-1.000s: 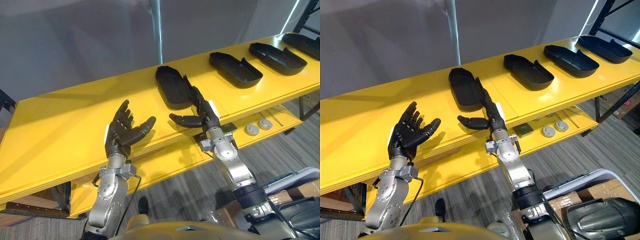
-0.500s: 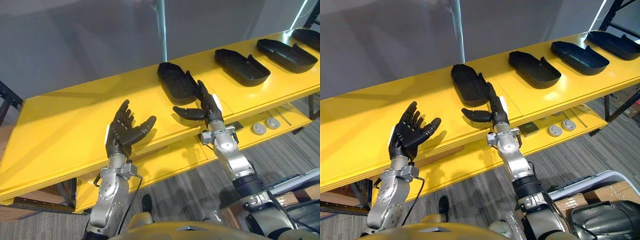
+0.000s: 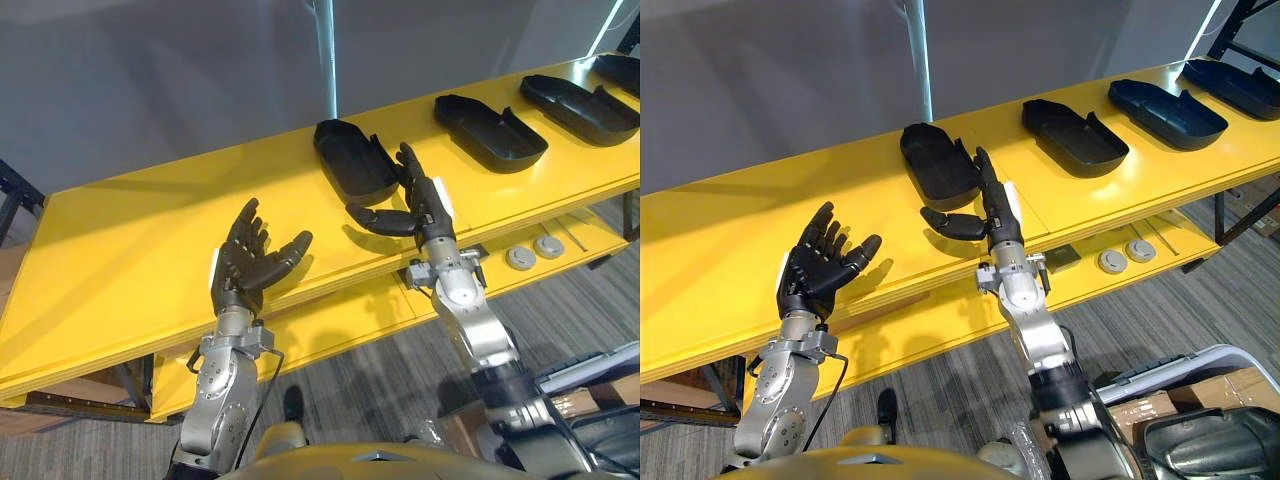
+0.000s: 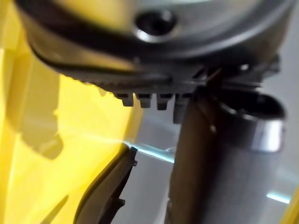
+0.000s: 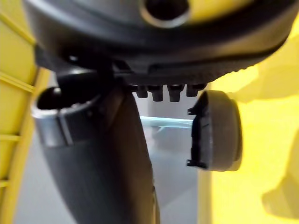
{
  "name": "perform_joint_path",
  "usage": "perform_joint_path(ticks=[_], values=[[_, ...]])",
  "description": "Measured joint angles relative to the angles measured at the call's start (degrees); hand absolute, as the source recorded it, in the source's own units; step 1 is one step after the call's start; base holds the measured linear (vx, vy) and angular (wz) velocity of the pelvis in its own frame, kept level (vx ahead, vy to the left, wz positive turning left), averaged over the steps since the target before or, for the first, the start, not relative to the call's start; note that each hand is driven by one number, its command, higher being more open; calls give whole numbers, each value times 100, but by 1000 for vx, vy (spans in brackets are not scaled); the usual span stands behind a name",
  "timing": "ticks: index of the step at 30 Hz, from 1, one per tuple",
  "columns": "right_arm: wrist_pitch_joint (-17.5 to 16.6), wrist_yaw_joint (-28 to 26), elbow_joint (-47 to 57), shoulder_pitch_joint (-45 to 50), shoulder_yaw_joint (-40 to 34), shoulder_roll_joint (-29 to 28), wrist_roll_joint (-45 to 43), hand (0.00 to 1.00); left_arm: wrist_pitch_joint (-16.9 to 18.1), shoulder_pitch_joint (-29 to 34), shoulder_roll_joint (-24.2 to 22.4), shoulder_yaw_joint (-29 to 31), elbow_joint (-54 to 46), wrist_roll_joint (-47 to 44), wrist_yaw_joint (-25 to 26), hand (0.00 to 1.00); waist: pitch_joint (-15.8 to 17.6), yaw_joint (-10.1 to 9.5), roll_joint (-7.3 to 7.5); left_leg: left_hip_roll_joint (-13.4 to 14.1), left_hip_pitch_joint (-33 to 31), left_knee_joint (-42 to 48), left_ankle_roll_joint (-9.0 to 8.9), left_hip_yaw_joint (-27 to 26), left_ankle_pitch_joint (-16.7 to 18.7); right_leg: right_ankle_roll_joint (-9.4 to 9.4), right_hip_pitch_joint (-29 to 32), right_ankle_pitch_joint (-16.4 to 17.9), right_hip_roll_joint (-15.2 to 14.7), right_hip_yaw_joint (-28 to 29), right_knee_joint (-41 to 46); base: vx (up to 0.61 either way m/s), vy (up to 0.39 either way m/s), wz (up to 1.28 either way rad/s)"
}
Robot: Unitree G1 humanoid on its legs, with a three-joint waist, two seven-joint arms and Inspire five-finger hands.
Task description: Walk over and take three plastic housings, then place them on the shelf
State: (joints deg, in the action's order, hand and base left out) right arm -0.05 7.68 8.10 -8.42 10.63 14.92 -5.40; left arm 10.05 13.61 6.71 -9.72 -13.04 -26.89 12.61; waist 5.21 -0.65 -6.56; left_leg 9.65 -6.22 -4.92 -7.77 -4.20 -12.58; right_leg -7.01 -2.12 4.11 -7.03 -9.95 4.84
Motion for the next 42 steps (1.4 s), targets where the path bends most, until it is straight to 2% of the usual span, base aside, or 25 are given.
perform_joint_path(ticks=[4, 9, 18, 22, 25, 27, 29, 31, 33, 34, 35, 36, 38, 42], values=[[-120, -148, 864, 785, -118, -12, -9, 100, 1, 59, 0, 178, -203, 4, -7, 100, 49, 103, 115, 12, 92, -15, -10, -107, 46, 21, -52, 14, -2, 85, -54, 6, -15, -12], [-160, -155, 1218, 1332, -413, -102, -43, 100, 5, 100, -2, 179, -574, 25, -107, 100, 45, 143, 142, 19, 103, -16, 26, -212, 83, -2, -41, -9, -7, 153, -108, 7, -7, -7], [-155, 702, 1300, 2174, -974, -686, 104, 100, 121, 237, 0, 65, -1078, 25, -557, 100, -54, 200, 311, 83, 337, -13, 24, -681, 139, -50, -10, -71, -2, 564, -96, 32, -18, -24], [-147, 1072, 1584, 2854, -1449, -923, 178, 100, 241, 235, -5, -395, -1404, -3, -820, 100, -112, 325, 375, 131, 570, -17, -10, -1126, 292, -64, 46, -105, 1, 943, -106, 6, -4, -57], [-148, 1237, 2013, 3387, -1748, -1088, 176, 100, 348, 142, -16, -953, -1478, -49, -900, 100, -175, 557, 462, 232, 854, -17, -90, -1741, 435, -94, 134, -180, 73, 1478, -205, 6, -2, -83], [-149, 1268, 2153, 3643, -1841, -1104, 173, 100, 350, 108, -16, -1194, -1463, -49, -872, 100, -265, 644, 535, 310, 960, -14, -126, -2054, 500, -116, 223, -225, 142, 1703, -242, 29, -26, -89], [-158, 1263, 2222, 4002, -2008, -1154, 161, 100, 354, -146, -21, -1567, -1430, -7, -637, 100, -364, 849, 575, 472, 1147, -8, -236, -2523, 575, -84, 335, -314, 265, 1913, -295, 36, -57, -109], [-177, 1257, 2222, 4192, -2082, -1231, 46, 100, 358, -337, -30, -1694, -1401, 46, -465, 100, -372, 960, 606, 563, 1193, 2, -288, -2669, 602, -99, 391, -362, 370, 2015, -300, 30, -71, -66], [-205, 1254, 2219, 4374, -2138, -1330, -214, 100, 362, -529, -85, -1795, -1379, 47, -214, 100, -376, 1035, 587, 598, 1198, 9, -344, -2554, 658, -61, 525, -396, 488, 2177, -272, 38, -65, -52], [-216, 1235, 2183, 4394, -2127, -1334, -350, 100, 364, -549, -161, -1794, -1380, 57, -29, 100, -382, 1024, 573, 532, 1188, 40, -359, -2198, 807, 10, 560, -451, 547, 2333, -270, 77, -36, -72], [-373, 1137, 2112, 4354, -2059, -1340, -526, 100, 362, -543, -184, -1776, -1379, 76, 204, 100, -378, 966, 570, 442, 1112, 275, -337, -1596, 1110, 57, 579, -488, 590, 2513, -249, 81, -18, -75], [-460, 1110, 2068, 4324, -1979, -1332, -561, 100, 355, -530, -179, -1740, -1379, 76, 279, 100, -378, 929, 567, 413, 1056, 452, -307, -1334, 1272, 68, 588, -495, 616, 2597, -238, 67, 10, -76], [-689, 1037, 1817, 3989, -1550, -1207, -491, 100, 351, -447, -177, -1520, -1384, 78, 414, 100, -365, 752, 508, 364, 821, 1251, -223, -656, 1891, 87, 602, -490, 719, 2813, -154, 56, 39, -58], [-727, 1154, 1173, 3251, -927, -1011, -385, 100, 353, -305, -169, -1090, -1388, 227, 334, 100, -284, 408, 397, 354, 503, 1956, -119, -440, 2347, 70, 644, -496, 724, 2891, -85, -6, 85, -13]])
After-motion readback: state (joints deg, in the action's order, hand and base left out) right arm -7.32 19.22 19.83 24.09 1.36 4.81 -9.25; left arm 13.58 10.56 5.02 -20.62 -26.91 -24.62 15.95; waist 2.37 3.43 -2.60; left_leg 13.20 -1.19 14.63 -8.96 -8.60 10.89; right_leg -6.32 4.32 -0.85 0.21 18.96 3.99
